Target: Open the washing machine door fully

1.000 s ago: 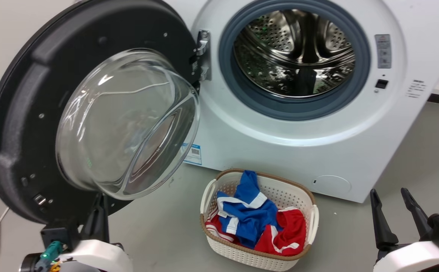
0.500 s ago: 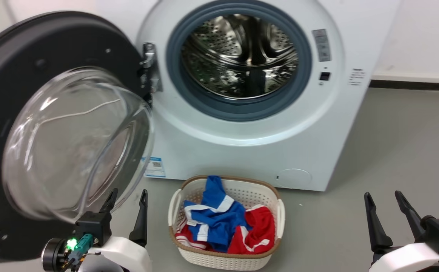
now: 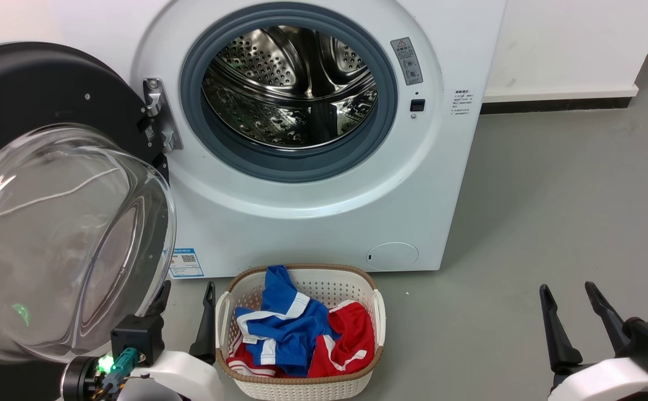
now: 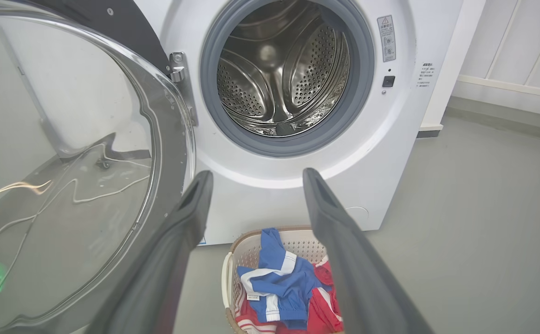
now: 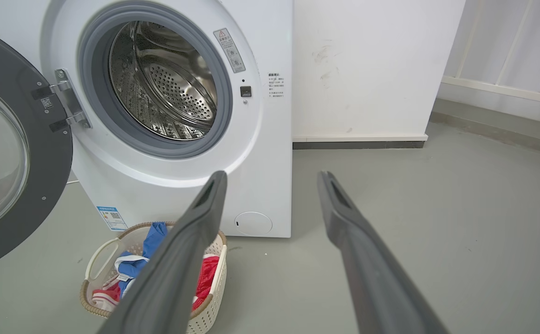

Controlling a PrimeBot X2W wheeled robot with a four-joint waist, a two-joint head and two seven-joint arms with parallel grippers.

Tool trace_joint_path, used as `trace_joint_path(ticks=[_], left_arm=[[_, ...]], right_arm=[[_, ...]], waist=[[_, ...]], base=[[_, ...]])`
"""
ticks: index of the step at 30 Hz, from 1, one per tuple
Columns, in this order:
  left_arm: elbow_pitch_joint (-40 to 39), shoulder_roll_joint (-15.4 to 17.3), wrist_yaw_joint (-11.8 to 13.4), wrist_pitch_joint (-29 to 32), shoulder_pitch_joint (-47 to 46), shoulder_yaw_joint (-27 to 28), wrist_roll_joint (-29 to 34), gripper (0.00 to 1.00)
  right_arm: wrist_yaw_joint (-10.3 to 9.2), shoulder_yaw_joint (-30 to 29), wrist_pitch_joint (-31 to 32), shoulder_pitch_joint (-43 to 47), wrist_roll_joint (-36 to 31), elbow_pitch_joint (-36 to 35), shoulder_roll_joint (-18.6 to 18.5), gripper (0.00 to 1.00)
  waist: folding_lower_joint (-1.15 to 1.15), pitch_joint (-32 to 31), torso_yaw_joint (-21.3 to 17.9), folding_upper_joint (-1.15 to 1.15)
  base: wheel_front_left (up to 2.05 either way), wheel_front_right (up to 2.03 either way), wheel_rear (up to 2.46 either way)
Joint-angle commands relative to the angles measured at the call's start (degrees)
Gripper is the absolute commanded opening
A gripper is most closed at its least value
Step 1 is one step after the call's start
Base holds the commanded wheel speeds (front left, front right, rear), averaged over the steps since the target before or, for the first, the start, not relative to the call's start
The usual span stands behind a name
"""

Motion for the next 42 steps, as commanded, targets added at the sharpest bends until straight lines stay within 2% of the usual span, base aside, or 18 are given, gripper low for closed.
trace_joint_path(ticks=[1, 19, 28, 29, 32, 42], left_arm=[[0.2, 0.1, 0.3, -0.2, 0.5, 0.0, 0.0, 1.00], [-0.2, 0.4, 1.3, -0.7, 1.0, -0.2, -0.4, 1.00], [-0.4, 0.6, 1.0, -0.8, 0.4, -0.5, -0.8, 1.00], [-0.2, 0.4, 1.0, -0.7, 0.8, -0.5, -0.6, 0.00], [0.2, -0.3, 0.6, -0.5, 1.2, -0.2, -1.9, 0.00], [1.3, -2.3, -2.3, 1.4, 0.5, 3.4, -11.5, 0.00]], right_arm=[[0.00, -0.1, 0.1, 0.1, 0.3, -0.2, -0.2, 1.00], [0.00, 0.2, -0.3, -0.6, 0.6, 0.3, -0.4, 1.00], [0.01, 0.1, -0.3, -0.6, 0.6, 0.2, -0.4, 1.00], [0.01, 0.1, -0.2, -0.2, 0.6, 0.2, -0.2, 0.00], [0.01, -0.2, 0.0, -0.5, 2.0, 1.6, 0.0, 0.00], [0.01, -0.5, 1.0, -2.3, 13.9, 3.8, 0.1, 0.00]], waist=[[0.00, 0.0, 0.1, 0.00], [0.00, 0.4, 1.7, 0.00], [0.00, 0.5, 1.6, 0.00], [0.00, 0.5, 1.6, 0.00], [0.00, 0.6, 1.6, 0.00], [0.00, 0.9, 1.7, 0.00]], base=[[0.00, 0.00, 0.00], [0.00, 0.00, 0.00], [0.00, 0.00, 0.00], [0.00, 0.00, 0.00], [0.00, 0.00, 0.00], [0.00, 0.00, 0.00]])
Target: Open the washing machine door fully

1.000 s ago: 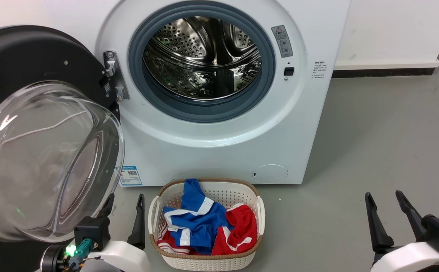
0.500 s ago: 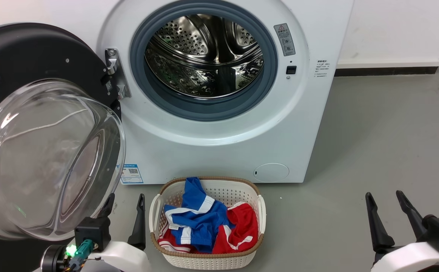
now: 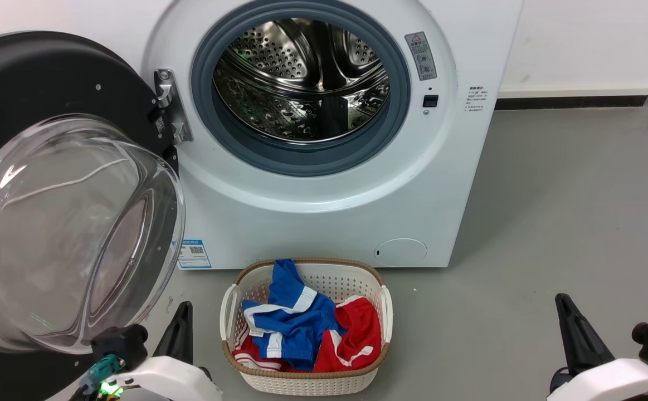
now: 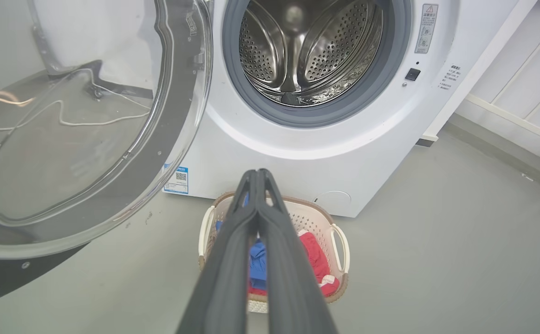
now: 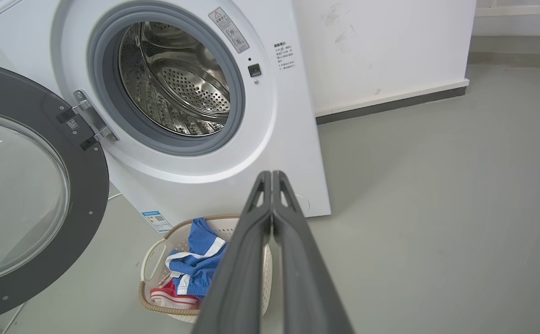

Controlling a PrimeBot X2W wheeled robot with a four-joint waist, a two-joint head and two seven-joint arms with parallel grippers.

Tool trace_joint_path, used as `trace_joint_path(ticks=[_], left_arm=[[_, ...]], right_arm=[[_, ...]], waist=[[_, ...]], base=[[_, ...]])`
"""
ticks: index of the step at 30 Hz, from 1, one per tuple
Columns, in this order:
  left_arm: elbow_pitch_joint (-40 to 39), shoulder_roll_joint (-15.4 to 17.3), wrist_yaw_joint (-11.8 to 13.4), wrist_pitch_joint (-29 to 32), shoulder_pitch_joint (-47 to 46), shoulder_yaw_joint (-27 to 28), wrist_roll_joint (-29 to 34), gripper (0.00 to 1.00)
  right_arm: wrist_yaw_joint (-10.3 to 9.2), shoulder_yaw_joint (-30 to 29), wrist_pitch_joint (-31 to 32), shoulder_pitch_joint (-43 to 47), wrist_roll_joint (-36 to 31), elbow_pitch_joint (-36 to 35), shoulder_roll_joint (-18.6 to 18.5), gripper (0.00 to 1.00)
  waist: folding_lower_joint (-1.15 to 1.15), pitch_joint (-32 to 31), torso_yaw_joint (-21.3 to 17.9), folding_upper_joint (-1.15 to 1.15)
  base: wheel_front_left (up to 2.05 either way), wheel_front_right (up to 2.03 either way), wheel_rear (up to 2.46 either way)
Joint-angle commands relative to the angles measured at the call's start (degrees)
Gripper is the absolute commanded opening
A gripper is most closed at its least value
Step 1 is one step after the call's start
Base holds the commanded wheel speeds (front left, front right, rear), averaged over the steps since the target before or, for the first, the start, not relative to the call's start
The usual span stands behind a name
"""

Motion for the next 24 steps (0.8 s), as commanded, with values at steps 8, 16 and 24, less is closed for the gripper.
trace_joint_path(ticks=[8, 16, 24], left_arm=[[0.5, -1.3, -2.5, 1.4, -2.4, 3.3, -7.6, 0.00], [1.5, -2.7, -4.5, 2.6, -3.0, 5.7, -13.7, 0.00], [2.2, -4.0, -6.3, 3.8, -3.5, 7.8, -19.3, 0.00]], right_arm=[[0.01, -0.2, 0.5, -2.9, 9.4, 0.9, 0.0, 0.00], [0.01, -0.4, 0.9, -4.1, 17.0, 2.4, 0.1, 0.00], [0.01, -0.6, 1.3, -5.2, 23.8, 3.8, 0.2, 0.00]], waist=[[0.00, 0.3, 0.1, 0.00], [0.00, 0.5, 0.1, 0.00], [0.00, 0.8, 0.2, 0.00]], base=[[0.00, 0.00, 0.00], [0.00, 0.00, 0.00], [0.00, 0.00, 0.00]])
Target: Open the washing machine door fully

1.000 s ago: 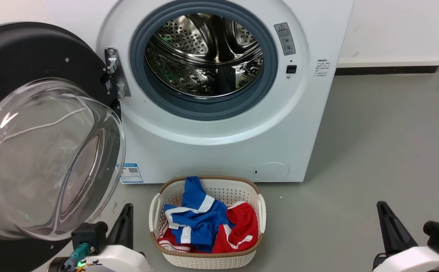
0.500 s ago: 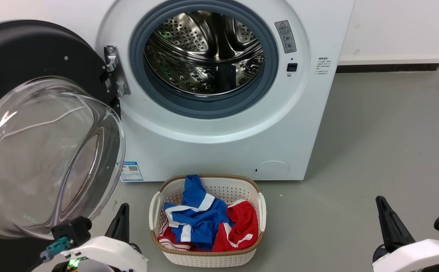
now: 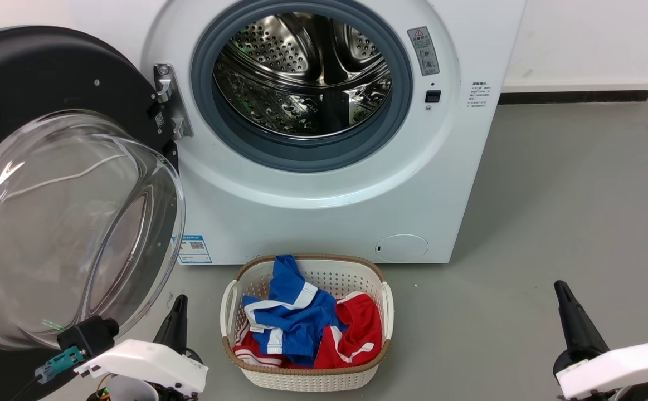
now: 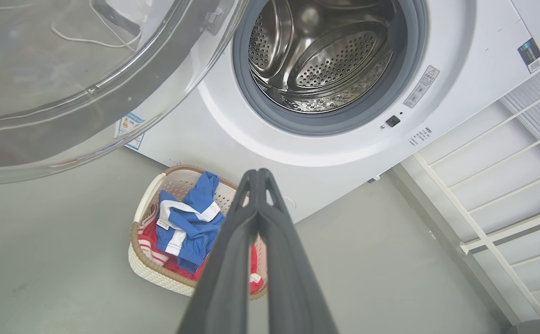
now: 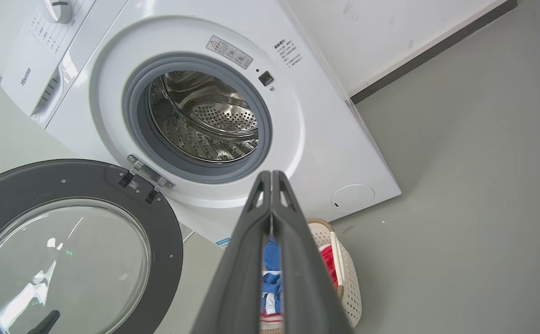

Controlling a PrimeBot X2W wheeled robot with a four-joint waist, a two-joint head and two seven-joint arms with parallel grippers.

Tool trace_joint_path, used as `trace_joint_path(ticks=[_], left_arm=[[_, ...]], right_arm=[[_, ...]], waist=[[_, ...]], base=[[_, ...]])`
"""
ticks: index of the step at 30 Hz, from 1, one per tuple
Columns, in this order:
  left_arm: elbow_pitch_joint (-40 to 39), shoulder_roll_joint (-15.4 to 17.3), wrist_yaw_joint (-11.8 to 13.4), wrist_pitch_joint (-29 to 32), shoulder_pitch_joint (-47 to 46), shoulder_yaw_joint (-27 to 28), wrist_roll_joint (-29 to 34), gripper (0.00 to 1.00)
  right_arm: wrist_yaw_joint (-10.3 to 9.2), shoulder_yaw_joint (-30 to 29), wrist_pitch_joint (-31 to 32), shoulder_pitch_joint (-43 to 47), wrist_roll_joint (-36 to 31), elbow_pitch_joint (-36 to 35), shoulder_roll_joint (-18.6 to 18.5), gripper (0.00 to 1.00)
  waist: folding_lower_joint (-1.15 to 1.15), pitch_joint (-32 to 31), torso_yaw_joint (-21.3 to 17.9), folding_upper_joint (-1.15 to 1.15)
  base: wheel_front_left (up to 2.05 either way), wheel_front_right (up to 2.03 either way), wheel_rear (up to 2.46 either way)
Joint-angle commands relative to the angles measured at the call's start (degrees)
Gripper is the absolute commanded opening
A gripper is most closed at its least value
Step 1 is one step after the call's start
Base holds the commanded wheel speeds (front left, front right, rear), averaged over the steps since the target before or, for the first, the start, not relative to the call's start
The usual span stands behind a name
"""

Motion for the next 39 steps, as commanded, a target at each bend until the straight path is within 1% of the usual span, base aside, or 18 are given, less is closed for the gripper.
trace_joint_path(ticks=[1, 12, 39], left_arm=[[-0.4, -0.1, -0.6, 0.3, -1.9, 1.0, -1.6, 0.00], [0.3, -1.8, -2.8, 1.8, -2.3, 3.7, -8.4, 0.00], [1.9, -5.1, -7.2, 4.9, -3.3, 9.2, -21.7, 0.00]], right_arm=[[0.01, -0.2, 0.1, -1.7, 2.1, -0.2, 0.0, 0.00], [0.01, -0.4, 0.7, -3.1, 10.6, 1.5, 0.1, 0.00], [0.01, -0.9, 1.9, -5.8, 27.3, 5.1, 0.3, 0.00]], waist=[[0.00, 0.0, 0.0, 0.00], [0.00, 0.4, 0.1, 0.00], [0.00, 1.2, 0.3, 0.00]], base=[[0.00, 0.00, 0.00], [0.00, 0.00, 0.00], [0.00, 0.00, 0.00]])
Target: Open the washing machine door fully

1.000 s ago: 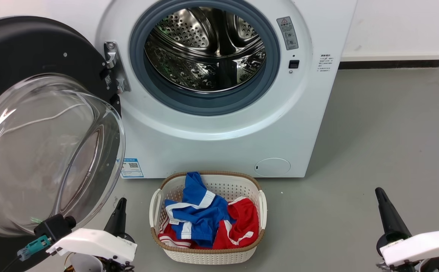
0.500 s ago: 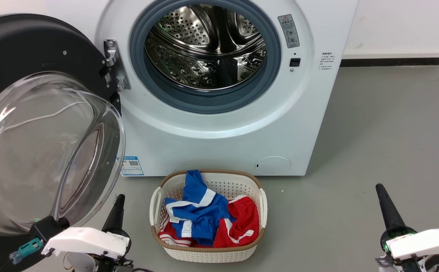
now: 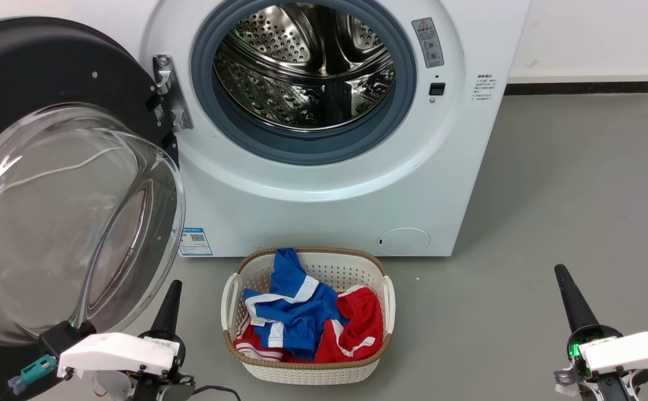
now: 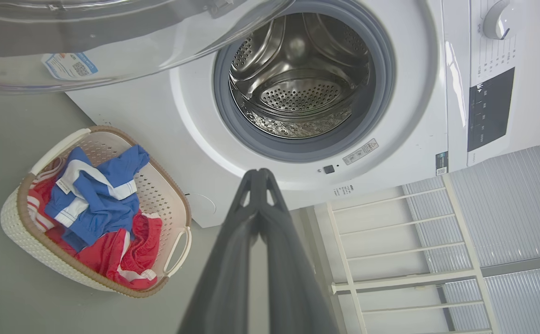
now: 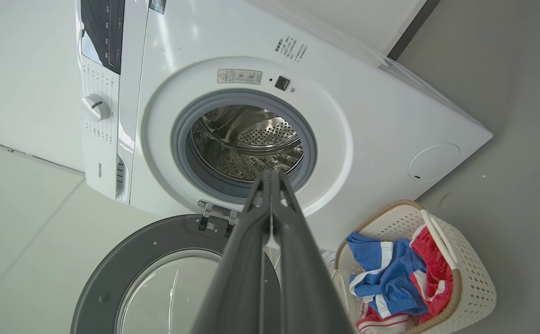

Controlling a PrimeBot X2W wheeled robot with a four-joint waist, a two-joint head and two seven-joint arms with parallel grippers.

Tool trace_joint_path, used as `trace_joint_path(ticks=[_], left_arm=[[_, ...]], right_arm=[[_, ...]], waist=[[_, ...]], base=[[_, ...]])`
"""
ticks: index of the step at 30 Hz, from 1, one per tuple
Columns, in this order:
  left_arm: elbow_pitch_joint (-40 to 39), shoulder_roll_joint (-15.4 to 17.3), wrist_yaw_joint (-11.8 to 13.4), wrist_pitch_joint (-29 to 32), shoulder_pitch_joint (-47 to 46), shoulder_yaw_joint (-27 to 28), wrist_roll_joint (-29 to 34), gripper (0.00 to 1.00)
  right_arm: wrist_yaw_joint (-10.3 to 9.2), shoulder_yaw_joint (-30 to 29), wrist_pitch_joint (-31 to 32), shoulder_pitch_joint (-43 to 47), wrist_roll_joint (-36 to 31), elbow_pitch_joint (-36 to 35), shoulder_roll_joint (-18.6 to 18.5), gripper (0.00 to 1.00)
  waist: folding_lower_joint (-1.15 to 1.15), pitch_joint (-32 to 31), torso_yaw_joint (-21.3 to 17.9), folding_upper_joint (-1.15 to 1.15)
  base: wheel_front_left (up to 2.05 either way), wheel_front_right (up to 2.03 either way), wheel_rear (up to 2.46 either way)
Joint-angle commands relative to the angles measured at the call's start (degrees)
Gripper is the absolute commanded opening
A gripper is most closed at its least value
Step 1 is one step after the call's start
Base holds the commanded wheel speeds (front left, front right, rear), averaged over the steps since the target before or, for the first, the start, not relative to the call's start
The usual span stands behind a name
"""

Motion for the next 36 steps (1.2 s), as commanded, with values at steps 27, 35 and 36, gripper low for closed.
trace_joint_path(ticks=[27, 35, 36], left_arm=[[1.2, -2.8, -4.1, 2.7, -2.1, 5.0, -11.4, 0.00], [1.6, -3.6, -5.0, 3.4, -2.3, 6.2, -14.2, 0.00], [1.6, -3.7, -5.1, 3.4, -2.3, 6.3, -14.5, 0.00]], right_arm=[[0.02, -0.5, 0.9, -3.4, 14.4, 2.7, 0.3, 0.00], [0.02, -0.6, 1.1, -3.9, 17.9, 3.5, 0.3, 0.00], [0.02, -0.6, 1.2, -4.0, 18.3, 3.6, 0.3, 0.00]], waist=[[0.00, 0.9, 0.2, 0.00], [0.00, 1.1, 0.3, 0.00], [0.00, 1.2, 0.3, 0.00]], base=[[0.00, 0.00, 0.00], [0.00, 0.00, 0.00], [0.00, 0.00, 0.00]])
